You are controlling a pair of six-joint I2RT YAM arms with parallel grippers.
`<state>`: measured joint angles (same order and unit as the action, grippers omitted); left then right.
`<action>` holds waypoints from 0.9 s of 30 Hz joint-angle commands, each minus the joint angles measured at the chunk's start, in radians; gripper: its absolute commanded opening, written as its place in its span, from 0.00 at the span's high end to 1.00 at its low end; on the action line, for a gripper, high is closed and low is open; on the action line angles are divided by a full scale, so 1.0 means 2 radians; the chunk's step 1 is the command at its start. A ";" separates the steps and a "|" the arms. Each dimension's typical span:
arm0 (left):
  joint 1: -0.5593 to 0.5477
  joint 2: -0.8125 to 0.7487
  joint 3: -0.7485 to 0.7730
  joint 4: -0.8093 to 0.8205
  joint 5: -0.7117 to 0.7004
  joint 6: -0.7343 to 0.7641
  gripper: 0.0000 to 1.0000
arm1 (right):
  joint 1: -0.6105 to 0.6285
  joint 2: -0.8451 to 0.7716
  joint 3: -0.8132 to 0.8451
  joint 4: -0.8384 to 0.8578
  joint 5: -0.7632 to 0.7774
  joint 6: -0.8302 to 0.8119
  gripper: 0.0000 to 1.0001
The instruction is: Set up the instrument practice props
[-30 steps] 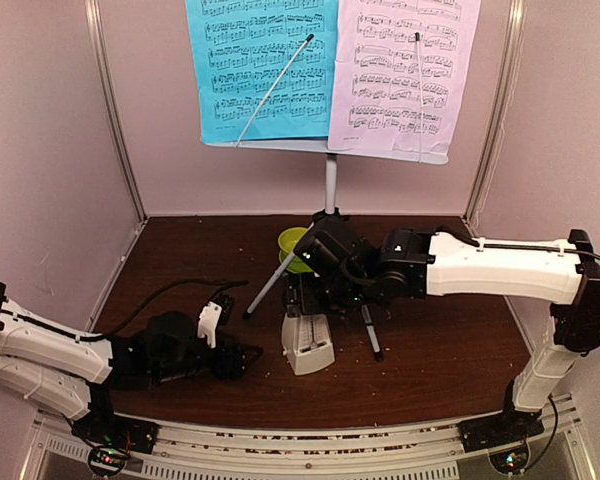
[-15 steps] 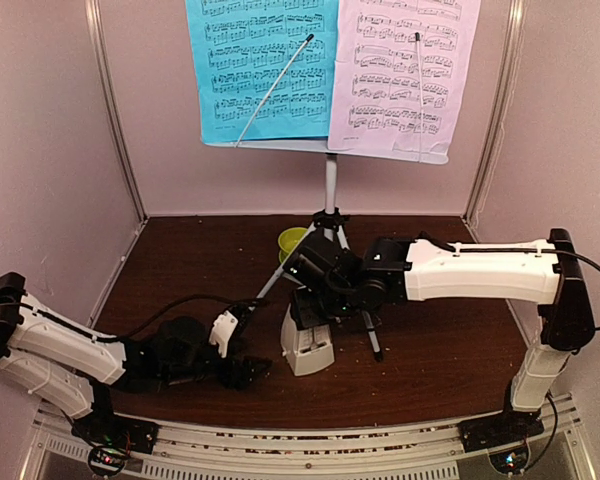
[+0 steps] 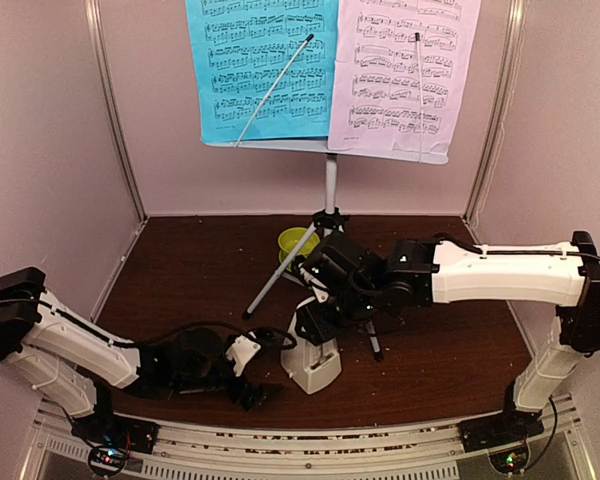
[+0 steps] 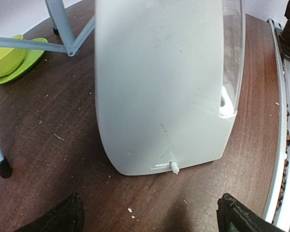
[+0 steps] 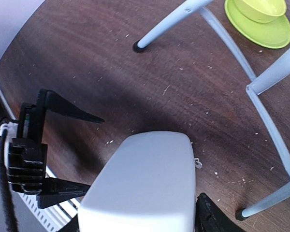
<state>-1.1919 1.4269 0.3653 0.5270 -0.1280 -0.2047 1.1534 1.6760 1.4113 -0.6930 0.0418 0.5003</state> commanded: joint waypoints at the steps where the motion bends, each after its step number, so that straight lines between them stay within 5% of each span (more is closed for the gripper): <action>1: -0.020 0.024 0.006 0.046 -0.013 0.022 0.02 | -0.002 -0.038 -0.026 0.071 -0.039 -0.031 0.70; 18: -0.087 0.099 0.003 0.130 -0.110 -0.045 0.02 | -0.003 -0.077 -0.087 0.112 -0.131 -0.071 0.77; 27: -0.093 0.116 0.007 0.151 -0.090 -0.052 0.05 | -0.003 -0.100 -0.102 0.120 -0.146 -0.077 0.78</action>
<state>-1.3720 1.6394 0.3668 0.7475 -0.3103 -0.2882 1.1454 1.5375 1.2049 -0.5270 -0.2100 0.3538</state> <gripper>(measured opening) 0.957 0.584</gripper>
